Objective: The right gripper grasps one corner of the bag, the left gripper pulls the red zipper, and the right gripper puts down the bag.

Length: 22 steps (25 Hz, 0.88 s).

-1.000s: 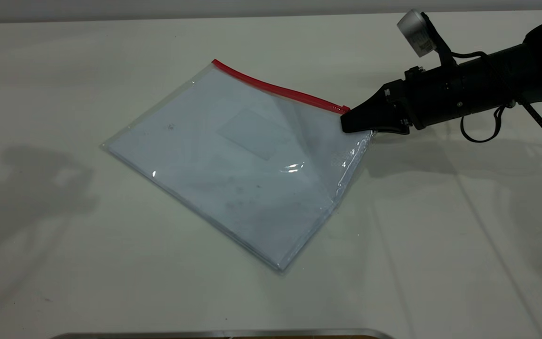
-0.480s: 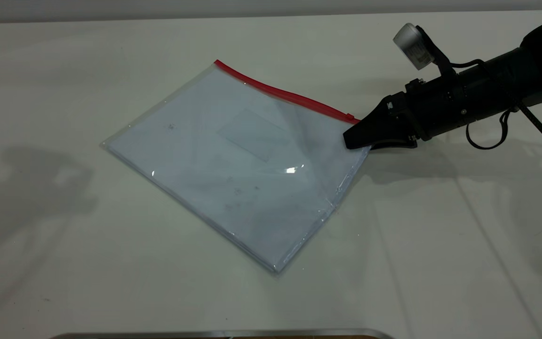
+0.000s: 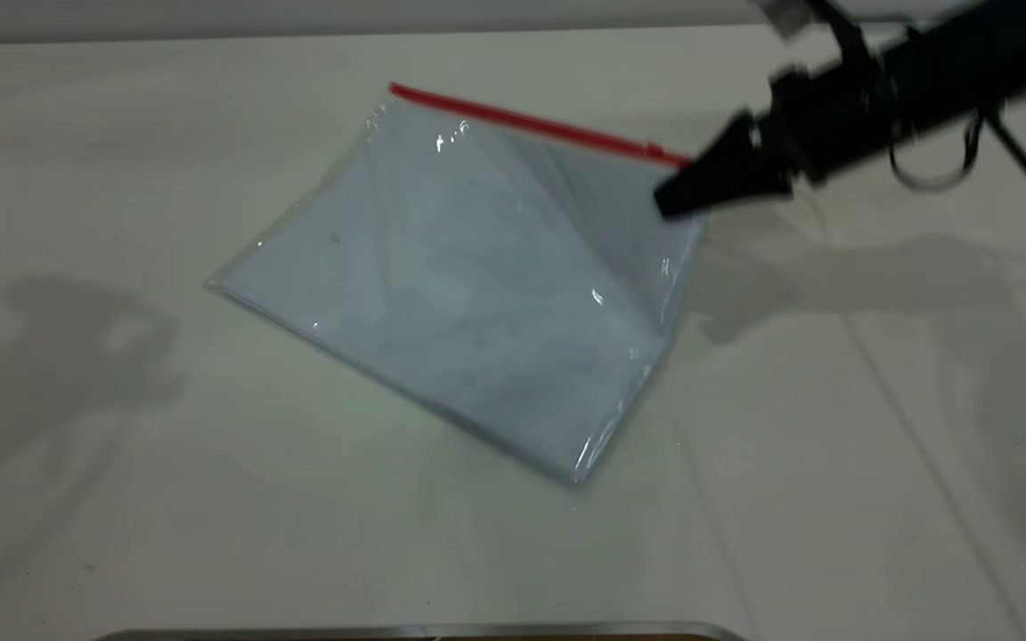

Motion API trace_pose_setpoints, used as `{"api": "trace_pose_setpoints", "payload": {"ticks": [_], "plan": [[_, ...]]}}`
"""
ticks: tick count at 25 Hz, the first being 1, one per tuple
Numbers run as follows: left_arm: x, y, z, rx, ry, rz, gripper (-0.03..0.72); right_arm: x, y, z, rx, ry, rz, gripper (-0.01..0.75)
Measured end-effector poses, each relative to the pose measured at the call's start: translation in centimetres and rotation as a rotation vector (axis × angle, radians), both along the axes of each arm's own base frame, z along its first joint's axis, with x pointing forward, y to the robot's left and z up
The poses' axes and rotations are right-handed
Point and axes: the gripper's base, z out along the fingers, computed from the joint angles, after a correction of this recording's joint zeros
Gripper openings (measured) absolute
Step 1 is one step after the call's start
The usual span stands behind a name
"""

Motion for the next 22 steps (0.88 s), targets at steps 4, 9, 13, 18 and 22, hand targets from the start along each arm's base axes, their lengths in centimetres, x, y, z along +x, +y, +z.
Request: {"api": "trace_pose_setpoints", "payload": {"ticks": [4, 9, 13, 18, 22], "plan": [[0.0, -1.1, -0.1, 0.016, -0.014, -0.06, 0.519, 0.4, 3.9, 4.5, 0.005, -0.109, 0.108, 0.034], [0.5, -2.9, -1.5, 0.009, 0.019, -0.136, 0.519, -3.4, 10.0, 6.5, -0.02, -0.118, 0.443, 0.034], [1.3, -4.4, -3.5, 0.014, 0.048, -0.227, 0.519, -4.2, 9.8, 6.1, -0.18, -0.107, 0.526, 0.034], [3.4, -6.6, -5.2, -0.041, 0.026, -0.343, 0.519, -2.8, 9.0, 7.4, -0.226, -0.187, 0.416, 0.034], [5.8, -8.2, -6.1, -0.126, -0.026, -0.417, 0.519, -2.2, 10.0, 8.2, -0.168, -0.221, 0.338, 0.034]]}}
